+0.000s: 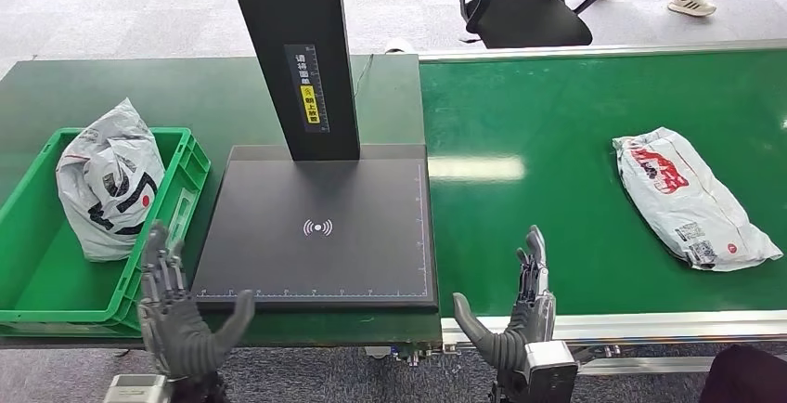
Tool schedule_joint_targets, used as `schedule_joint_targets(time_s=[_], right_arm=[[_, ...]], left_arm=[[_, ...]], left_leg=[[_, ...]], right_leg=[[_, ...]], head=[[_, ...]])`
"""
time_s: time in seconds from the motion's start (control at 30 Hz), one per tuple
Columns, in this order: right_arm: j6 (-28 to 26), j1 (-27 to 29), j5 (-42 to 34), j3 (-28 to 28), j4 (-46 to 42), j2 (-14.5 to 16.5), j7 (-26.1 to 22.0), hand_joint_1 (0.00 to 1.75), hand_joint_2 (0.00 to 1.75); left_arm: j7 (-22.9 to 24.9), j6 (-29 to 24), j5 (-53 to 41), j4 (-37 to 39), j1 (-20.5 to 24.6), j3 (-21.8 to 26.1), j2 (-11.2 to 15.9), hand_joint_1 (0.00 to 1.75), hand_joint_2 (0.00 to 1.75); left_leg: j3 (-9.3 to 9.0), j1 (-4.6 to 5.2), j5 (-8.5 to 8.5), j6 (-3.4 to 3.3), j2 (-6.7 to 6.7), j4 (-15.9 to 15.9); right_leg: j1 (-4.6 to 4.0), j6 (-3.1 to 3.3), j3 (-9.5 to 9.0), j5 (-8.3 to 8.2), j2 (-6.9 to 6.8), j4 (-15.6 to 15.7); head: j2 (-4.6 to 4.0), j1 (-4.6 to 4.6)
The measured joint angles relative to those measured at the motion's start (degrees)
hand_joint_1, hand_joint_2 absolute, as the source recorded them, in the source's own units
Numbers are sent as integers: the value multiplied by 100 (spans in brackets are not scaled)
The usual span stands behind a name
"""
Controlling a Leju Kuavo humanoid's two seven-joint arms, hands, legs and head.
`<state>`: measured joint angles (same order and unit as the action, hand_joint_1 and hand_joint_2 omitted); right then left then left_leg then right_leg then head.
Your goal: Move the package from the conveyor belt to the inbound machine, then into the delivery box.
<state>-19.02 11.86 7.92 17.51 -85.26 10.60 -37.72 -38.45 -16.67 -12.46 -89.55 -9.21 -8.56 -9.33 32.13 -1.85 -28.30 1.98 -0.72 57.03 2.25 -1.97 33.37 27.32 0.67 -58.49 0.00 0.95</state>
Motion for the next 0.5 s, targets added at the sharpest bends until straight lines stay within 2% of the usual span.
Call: schedule_joint_targets(time_s=[0.17,0.5], right_arm=[[-14,20,16,-5,1,-2,16,0,175],[-90,126,85,51,-7,-16,125,0,175]], left_arm=[[40,397,-462,614,-81,-42,-176,0,175],[146,651,-718,803,-145,3,-314,0,175]], left_leg=[[5,-1,-1,0,1,0],[8,-1,-1,0,2,-1]], right_leg=[[-1,0,6,1,0,0],[-1,-1,5,2,-1,0]], head=[[0,-1],[0,0]])
